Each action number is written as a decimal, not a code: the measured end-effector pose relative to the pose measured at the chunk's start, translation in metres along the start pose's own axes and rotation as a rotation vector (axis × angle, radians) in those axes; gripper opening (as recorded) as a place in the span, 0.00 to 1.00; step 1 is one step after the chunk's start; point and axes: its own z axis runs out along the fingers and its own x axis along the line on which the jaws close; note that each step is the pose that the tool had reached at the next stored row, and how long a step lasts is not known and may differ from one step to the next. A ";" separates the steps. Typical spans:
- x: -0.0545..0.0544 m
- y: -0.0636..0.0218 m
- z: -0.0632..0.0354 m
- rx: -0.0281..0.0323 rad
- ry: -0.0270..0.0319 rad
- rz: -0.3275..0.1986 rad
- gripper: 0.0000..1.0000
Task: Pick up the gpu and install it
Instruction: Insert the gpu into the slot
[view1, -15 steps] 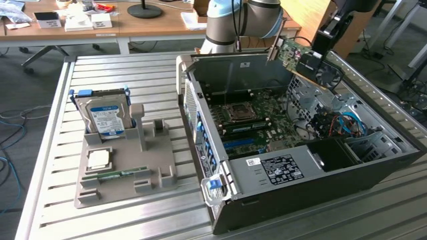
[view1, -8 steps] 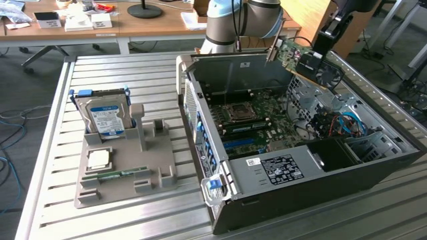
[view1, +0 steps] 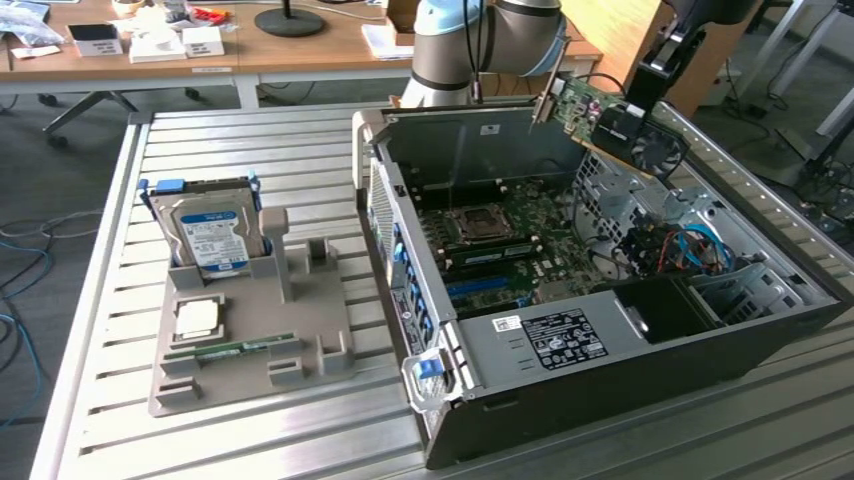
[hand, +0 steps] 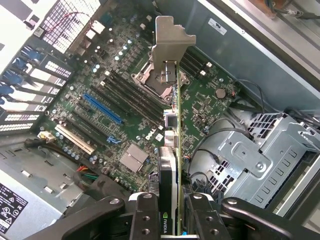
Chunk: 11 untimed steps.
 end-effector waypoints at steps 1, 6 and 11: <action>0.000 0.0000 0.0000 0.0000 0.0000 0.000 0.27; 0.000 0.0000 0.0000 0.0000 0.0001 -0.001 0.27; 0.000 0.0000 0.0000 -0.0008 0.0016 -0.027 0.27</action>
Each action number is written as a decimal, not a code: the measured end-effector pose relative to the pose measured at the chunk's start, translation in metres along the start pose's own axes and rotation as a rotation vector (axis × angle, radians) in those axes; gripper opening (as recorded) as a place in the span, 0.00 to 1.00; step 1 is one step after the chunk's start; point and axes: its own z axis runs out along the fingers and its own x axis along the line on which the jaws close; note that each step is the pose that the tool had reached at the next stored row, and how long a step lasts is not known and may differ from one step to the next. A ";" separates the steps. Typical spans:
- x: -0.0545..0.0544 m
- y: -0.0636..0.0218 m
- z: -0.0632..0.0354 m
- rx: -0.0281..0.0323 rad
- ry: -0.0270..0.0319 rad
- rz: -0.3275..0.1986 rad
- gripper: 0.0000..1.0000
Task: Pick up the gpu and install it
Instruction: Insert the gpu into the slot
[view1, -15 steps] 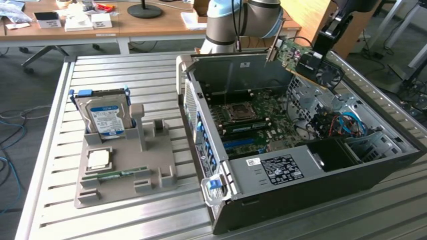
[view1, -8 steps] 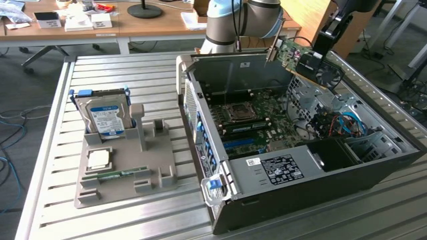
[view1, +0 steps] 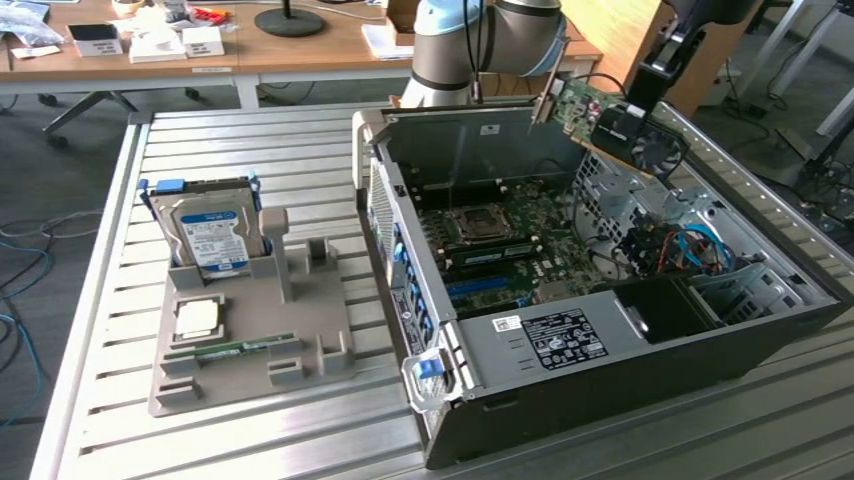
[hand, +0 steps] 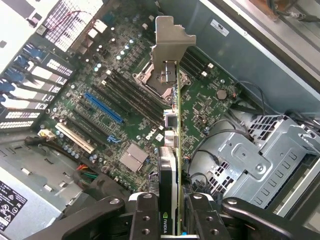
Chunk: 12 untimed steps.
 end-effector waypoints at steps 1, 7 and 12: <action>0.000 0.0000 0.0000 -0.0003 0.0004 -0.009 0.27; 0.000 0.0000 0.0002 -0.0025 0.0041 -0.078 0.27; 0.000 0.0000 0.0002 -0.0045 0.0079 -0.147 0.27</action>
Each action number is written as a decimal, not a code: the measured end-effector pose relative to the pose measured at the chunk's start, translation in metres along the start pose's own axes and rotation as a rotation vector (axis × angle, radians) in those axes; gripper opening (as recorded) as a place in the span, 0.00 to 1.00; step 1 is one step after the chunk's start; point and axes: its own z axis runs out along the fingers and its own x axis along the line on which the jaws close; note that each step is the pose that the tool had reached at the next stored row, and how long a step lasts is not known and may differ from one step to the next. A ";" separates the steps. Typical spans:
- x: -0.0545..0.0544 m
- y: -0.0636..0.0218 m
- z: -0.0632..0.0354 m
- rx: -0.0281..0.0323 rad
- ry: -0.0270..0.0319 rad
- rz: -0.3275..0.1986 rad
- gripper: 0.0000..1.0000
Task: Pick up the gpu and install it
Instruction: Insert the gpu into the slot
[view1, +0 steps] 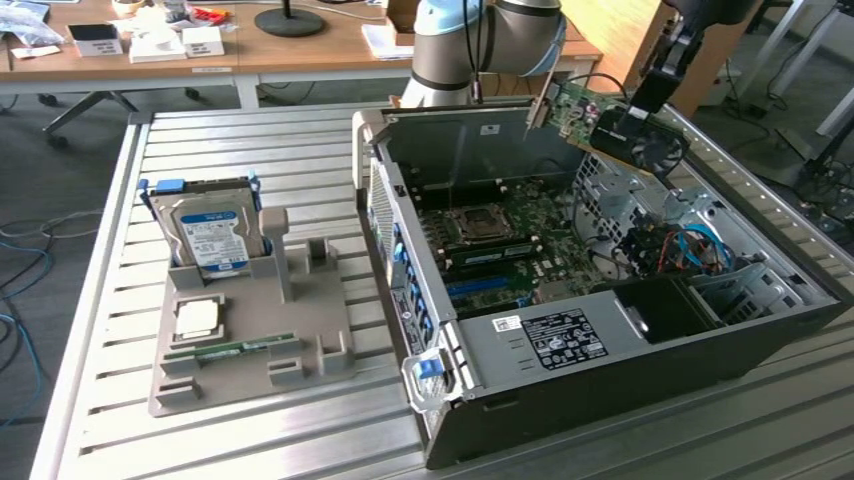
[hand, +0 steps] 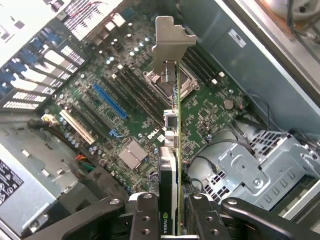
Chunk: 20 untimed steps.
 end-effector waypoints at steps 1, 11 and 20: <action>0.000 0.0000 0.0000 -0.0004 0.0008 -0.013 0.27; 0.000 0.0000 0.0001 -0.0041 0.0076 -0.139 0.27; 0.000 0.0000 0.0001 -0.0044 0.0082 -0.148 0.27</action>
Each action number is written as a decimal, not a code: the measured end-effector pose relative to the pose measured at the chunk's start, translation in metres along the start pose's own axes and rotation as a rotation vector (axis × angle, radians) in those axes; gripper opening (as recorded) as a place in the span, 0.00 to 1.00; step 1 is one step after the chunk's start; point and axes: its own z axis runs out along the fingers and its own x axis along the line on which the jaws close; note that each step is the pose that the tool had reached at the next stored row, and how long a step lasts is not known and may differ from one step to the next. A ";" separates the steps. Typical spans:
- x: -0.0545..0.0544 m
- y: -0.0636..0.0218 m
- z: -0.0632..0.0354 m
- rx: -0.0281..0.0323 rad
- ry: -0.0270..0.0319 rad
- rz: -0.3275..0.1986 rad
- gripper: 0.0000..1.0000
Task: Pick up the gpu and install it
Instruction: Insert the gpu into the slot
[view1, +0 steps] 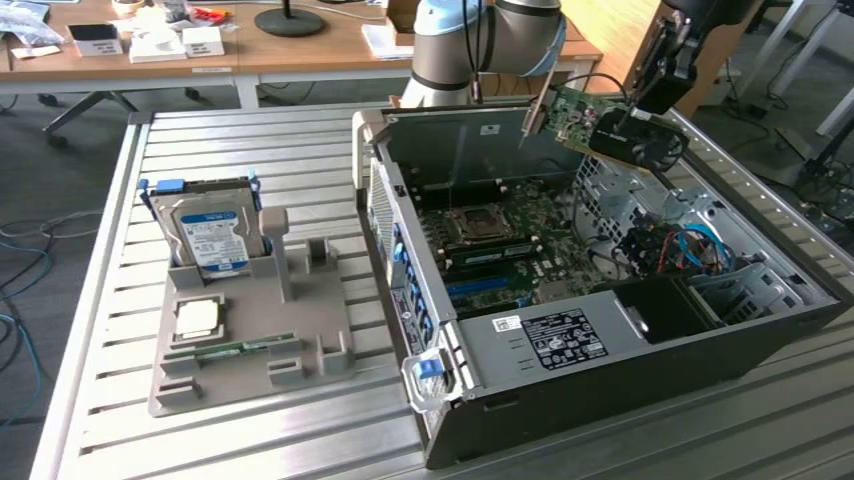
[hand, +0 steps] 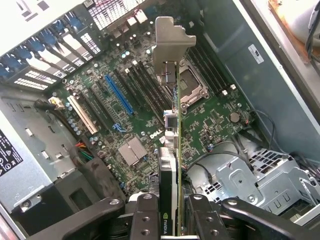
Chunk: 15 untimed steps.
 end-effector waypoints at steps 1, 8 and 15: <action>0.000 0.0000 0.0000 0.0000 0.0000 0.000 0.27; 0.000 0.0000 0.0000 -0.0002 0.0002 -0.004 0.27; 0.000 0.0000 0.0000 -0.0014 0.0025 -0.047 0.27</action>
